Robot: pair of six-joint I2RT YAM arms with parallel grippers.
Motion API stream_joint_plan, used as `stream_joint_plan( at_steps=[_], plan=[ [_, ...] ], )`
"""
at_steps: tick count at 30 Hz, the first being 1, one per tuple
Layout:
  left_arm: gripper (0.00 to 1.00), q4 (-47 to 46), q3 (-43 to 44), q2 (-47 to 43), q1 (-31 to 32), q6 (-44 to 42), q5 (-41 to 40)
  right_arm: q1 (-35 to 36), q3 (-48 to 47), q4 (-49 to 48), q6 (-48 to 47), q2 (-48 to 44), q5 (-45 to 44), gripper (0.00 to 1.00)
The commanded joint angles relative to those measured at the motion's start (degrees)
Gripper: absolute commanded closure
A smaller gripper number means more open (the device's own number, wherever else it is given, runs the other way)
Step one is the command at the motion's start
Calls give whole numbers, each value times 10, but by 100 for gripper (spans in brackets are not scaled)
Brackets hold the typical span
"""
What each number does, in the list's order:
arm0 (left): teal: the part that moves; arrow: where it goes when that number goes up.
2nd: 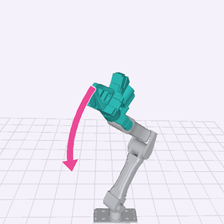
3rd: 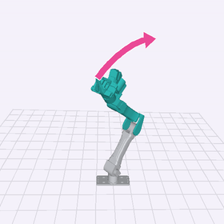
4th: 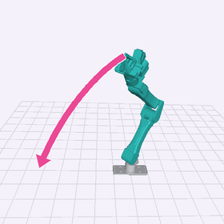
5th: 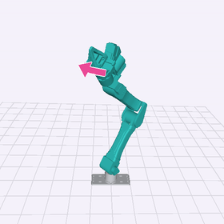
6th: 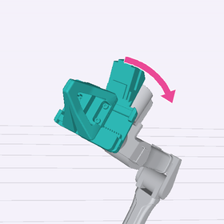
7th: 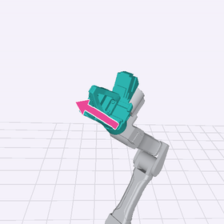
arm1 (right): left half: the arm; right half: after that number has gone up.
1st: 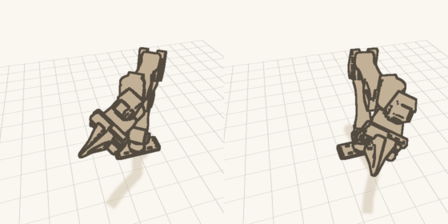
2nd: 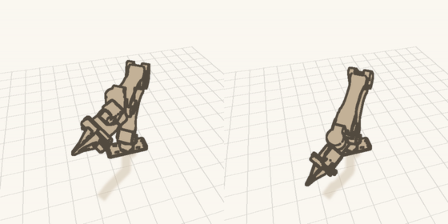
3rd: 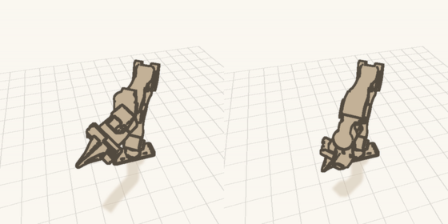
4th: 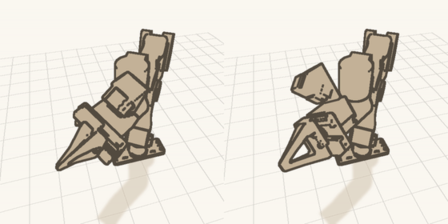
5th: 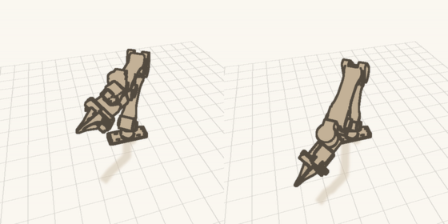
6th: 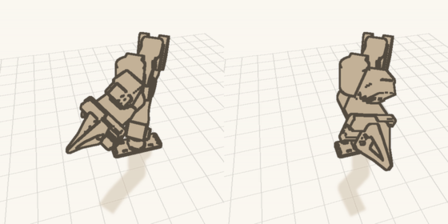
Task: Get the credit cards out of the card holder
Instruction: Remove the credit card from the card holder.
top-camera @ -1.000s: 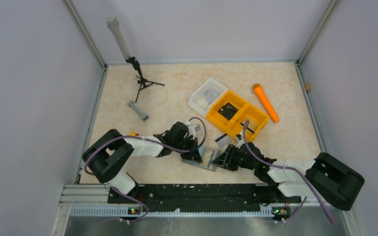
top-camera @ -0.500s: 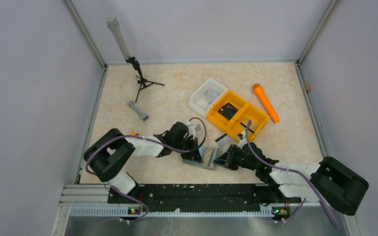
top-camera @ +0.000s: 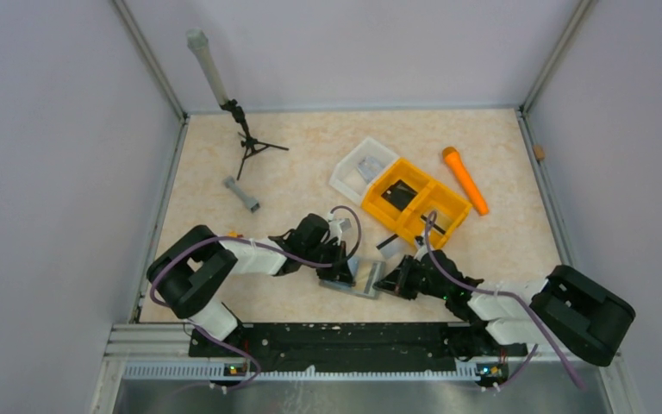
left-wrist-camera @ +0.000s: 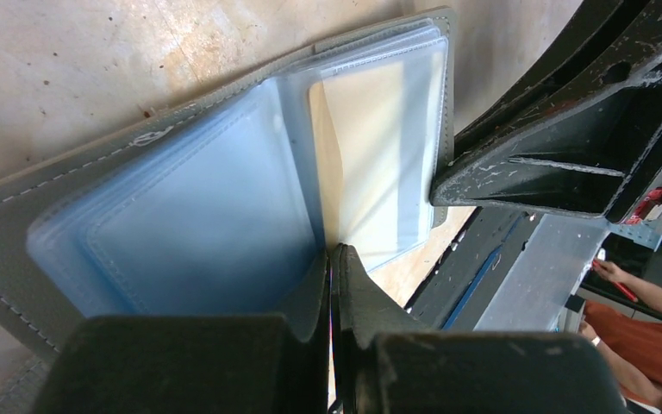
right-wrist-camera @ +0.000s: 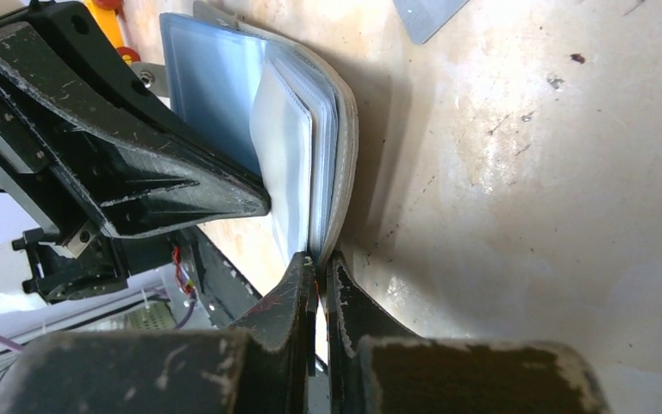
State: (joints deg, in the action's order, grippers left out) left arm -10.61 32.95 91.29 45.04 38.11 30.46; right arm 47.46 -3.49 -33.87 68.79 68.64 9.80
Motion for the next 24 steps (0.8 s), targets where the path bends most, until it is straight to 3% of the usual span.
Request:
stream_joint_plan(
  at_steps=[1, 6, 9, 12, 21, 24],
  plan=[
    [100, 52, -22, 23, 11, -18, -36, 9, -48, -48, -12, -37, 25, 100],
    [99, 46, -25, 9, 11, -15, -29, 9, -87, 51, -48, -133, 6, 100],
    [89, 21, -31, -4, 11, -3, -16, 9, -104, 82, -63, -158, 11, 100],
    [77, -9, -38, -15, 12, 12, 1, 9, -138, 154, -81, -155, 12, 100],
    [63, 11, -33, -20, 12, 6, -20, 9, -173, 246, -111, -104, 10, 100],
    [60, 18, -30, -23, 11, 5, -25, 9, -167, 247, -115, -94, 13, 84]
  ],
)
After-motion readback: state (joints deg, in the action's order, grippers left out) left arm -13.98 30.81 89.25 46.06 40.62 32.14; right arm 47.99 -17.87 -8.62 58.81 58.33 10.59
